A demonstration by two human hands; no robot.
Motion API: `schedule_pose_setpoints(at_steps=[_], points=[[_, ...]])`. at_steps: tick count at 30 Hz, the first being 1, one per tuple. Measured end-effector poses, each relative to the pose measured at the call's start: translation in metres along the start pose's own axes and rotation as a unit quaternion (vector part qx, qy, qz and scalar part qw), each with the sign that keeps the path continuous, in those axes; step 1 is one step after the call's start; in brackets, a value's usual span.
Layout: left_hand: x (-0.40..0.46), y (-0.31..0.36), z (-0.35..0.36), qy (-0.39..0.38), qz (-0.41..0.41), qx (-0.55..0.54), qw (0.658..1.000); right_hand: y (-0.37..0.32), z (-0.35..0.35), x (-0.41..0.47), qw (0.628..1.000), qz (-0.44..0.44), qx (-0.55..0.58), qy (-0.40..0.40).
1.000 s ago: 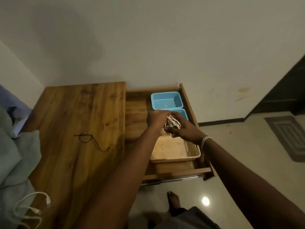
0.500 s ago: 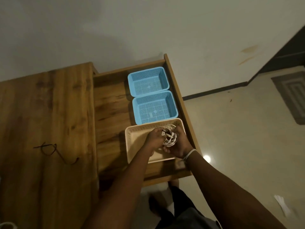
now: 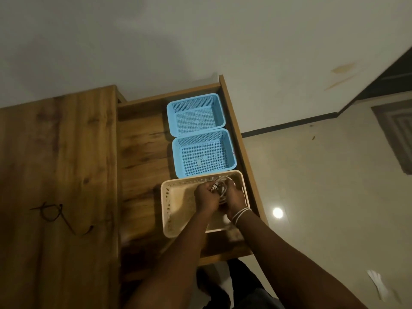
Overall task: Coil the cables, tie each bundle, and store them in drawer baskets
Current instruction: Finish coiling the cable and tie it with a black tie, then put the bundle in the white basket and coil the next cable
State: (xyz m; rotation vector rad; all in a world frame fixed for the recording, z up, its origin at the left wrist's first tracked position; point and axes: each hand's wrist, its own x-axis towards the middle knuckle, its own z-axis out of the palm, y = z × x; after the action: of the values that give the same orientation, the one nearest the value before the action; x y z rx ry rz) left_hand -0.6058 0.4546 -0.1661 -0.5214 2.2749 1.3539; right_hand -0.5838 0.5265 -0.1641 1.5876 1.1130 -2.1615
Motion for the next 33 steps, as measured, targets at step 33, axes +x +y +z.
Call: schedule_pose_setpoints(at_steps=[33], points=[[0.004, -0.013, 0.001, -0.019, 0.144, 0.133, 0.98, -0.013, -0.014, -0.036, 0.649, -0.351, -0.675, -0.001]])
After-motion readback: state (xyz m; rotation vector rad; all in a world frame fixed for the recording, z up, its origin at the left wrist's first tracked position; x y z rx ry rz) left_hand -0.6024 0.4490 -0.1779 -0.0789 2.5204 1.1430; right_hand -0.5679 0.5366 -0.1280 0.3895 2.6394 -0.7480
